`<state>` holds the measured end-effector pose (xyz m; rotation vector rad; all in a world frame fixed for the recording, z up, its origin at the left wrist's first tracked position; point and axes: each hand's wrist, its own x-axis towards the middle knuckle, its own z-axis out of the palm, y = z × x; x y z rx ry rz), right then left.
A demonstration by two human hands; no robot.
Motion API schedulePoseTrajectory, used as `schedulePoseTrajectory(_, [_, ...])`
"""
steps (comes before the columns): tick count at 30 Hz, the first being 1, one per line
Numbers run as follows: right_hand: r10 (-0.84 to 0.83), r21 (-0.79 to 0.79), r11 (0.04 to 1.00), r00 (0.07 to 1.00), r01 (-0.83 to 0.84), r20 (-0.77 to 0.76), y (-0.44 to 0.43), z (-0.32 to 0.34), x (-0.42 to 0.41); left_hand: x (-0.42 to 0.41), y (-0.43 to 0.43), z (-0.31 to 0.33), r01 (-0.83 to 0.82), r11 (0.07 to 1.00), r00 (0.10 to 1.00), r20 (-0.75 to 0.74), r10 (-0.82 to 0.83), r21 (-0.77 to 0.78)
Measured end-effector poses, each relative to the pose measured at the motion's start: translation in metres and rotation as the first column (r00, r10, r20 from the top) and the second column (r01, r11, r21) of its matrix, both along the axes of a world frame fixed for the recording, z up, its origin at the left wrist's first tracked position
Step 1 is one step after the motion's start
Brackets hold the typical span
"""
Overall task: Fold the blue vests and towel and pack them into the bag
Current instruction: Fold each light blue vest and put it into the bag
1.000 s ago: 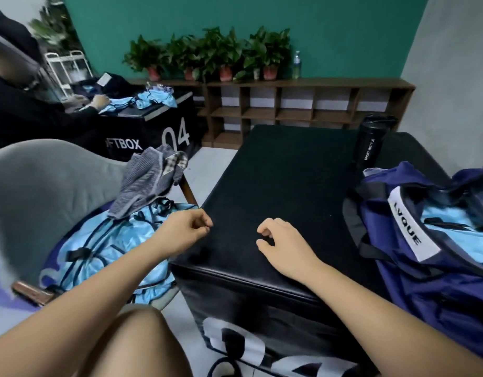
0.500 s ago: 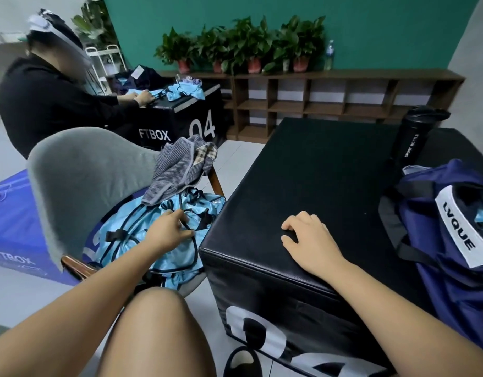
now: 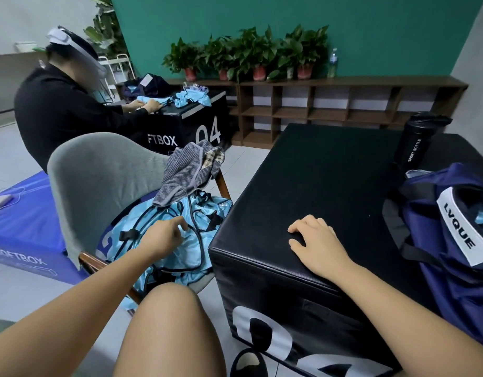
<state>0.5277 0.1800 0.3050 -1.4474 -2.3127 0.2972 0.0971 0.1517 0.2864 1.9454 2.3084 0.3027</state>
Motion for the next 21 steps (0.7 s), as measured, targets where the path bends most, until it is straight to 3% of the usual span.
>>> schedulePoseTrajectory(4, [-0.002, -0.002, 1.0, 1.0, 0.002, 0.015, -0.004, 0.001, 0.0, -0.015, -0.003, 0.009, -0.06, 0.998, 0.998, -0.01, 0.06, 0.019])
schedulePoseTrajectory(9, [-0.005, -0.013, 1.0, 1.0, 0.005, 0.029, -0.008, 0.001, 0.0, -0.047, -0.009, 0.008, -0.287, 0.955, 0.923, -0.246, 0.298, 0.078])
schedulePoseTrajectory(15, [-0.011, -0.021, 1.0, 1.0, 0.011, 0.015, -0.012, 0.002, 0.001, -0.071, -0.007, 0.019, -0.521, 0.853, 0.848, -0.098, 0.521, 0.026])
schedulePoseTrajectory(19, [-0.013, -0.029, 0.999, 1.0, 0.013, 0.012, -0.012, 0.002, 0.002, -0.09, -0.01, 0.028, -0.525, 0.836, 0.851, -0.113, 0.513, -0.159])
schedulePoseTrajectory(21, [-0.012, -0.032, 0.999, 1.0, 0.013, 0.007, -0.011, 0.002, 0.001, -0.096, -0.012, 0.031, -0.533, 0.831, 0.846, -0.085, 0.526, -0.163])
